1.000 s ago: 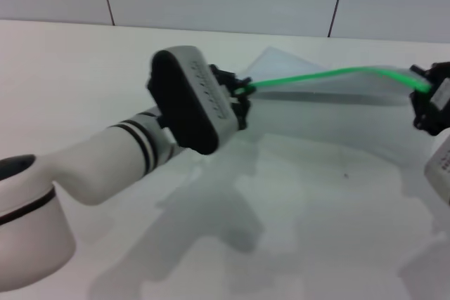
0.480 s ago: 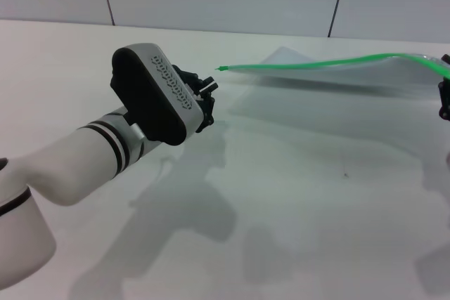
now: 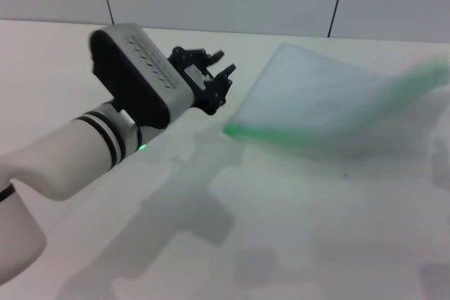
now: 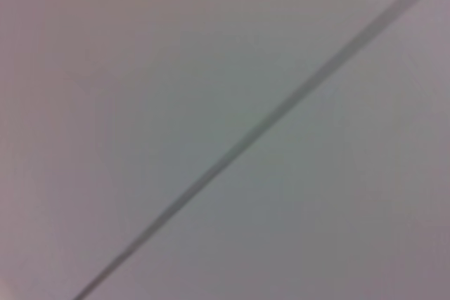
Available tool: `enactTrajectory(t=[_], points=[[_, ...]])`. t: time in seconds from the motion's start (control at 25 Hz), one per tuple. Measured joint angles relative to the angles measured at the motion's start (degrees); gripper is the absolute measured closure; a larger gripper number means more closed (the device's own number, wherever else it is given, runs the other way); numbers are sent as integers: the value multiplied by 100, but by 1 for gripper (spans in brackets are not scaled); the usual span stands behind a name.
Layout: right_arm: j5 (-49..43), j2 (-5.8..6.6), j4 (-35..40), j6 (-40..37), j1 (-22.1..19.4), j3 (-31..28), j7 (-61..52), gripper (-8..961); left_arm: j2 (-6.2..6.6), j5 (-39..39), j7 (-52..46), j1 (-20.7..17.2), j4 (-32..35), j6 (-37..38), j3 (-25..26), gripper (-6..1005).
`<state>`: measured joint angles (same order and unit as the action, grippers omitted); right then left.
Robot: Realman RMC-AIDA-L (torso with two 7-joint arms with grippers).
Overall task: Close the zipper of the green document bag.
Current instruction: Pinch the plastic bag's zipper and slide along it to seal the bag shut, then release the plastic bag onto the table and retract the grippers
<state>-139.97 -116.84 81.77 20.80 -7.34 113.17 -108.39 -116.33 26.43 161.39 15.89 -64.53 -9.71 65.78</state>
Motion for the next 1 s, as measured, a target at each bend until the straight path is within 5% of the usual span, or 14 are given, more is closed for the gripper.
enactTrajectory(t=[0.24, 0.48, 0.76, 1.0], points=[[1104, 60, -901, 2922, 412, 869, -806, 550, -11, -620, 36, -316, 54, -1382, 366, 665], [1326, 82, -2016, 2816, 1218, 1138, -2625, 446, -22, -1531, 91, -354, 607, -2281, 603, 540], [1583, 36, -4323, 3803, 2562, 1843, -4992, 394, -49, -2226, 125, 380, 2157, -2814, 939, 364], [2628, 25, -5160, 3925, 3109, 2184, -5301, 397, -74, -2514, 136, 629, 3044, -3478, 1420, 379]])
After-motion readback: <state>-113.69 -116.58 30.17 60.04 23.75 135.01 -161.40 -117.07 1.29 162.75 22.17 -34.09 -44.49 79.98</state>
